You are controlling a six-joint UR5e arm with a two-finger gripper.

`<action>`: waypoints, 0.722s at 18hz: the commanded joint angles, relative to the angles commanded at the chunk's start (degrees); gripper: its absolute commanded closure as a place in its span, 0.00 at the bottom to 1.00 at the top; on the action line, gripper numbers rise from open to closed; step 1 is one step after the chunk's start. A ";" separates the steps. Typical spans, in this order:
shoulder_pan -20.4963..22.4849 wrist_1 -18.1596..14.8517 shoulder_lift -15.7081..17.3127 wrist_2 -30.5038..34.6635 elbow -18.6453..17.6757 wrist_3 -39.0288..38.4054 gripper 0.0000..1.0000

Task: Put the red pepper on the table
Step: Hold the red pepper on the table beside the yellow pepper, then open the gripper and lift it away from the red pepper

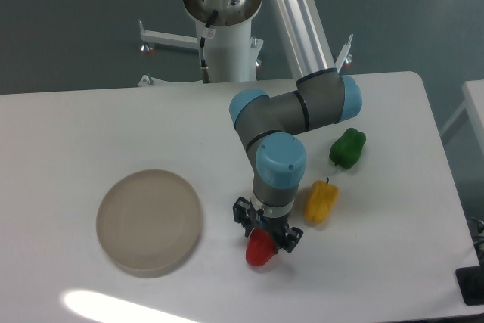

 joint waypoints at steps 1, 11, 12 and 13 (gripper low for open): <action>0.00 0.00 0.00 0.00 0.00 0.00 0.16; 3.24 -1.05 4.21 -0.17 0.70 1.74 0.00; 4.03 -1.23 4.83 -0.18 0.70 3.15 0.00; 4.56 -1.49 5.10 -0.18 0.70 4.82 0.00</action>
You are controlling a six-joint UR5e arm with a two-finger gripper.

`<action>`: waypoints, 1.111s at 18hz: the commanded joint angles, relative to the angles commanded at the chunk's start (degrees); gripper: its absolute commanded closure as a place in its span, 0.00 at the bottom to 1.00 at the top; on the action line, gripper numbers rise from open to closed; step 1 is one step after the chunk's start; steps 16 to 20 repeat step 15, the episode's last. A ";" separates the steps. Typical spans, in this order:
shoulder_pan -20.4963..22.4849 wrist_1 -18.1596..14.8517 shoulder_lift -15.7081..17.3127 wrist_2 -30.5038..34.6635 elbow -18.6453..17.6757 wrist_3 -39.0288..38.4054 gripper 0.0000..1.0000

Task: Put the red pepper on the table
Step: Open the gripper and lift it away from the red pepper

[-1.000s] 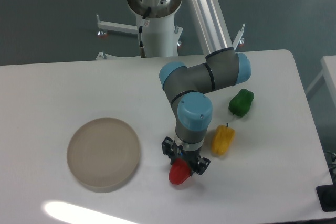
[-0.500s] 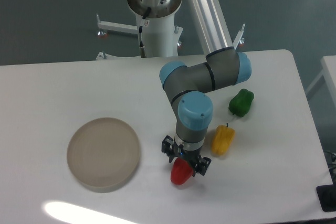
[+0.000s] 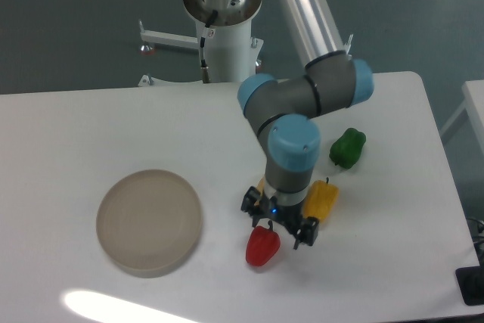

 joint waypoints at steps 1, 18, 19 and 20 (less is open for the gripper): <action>0.88 -0.61 0.26 0.00 0.09 1.93 0.00; 8.18 -1.06 1.23 0.17 0.44 15.31 0.00; 8.18 -1.06 1.23 0.17 0.44 15.31 0.00; 8.18 -1.06 1.23 0.17 0.44 15.31 0.00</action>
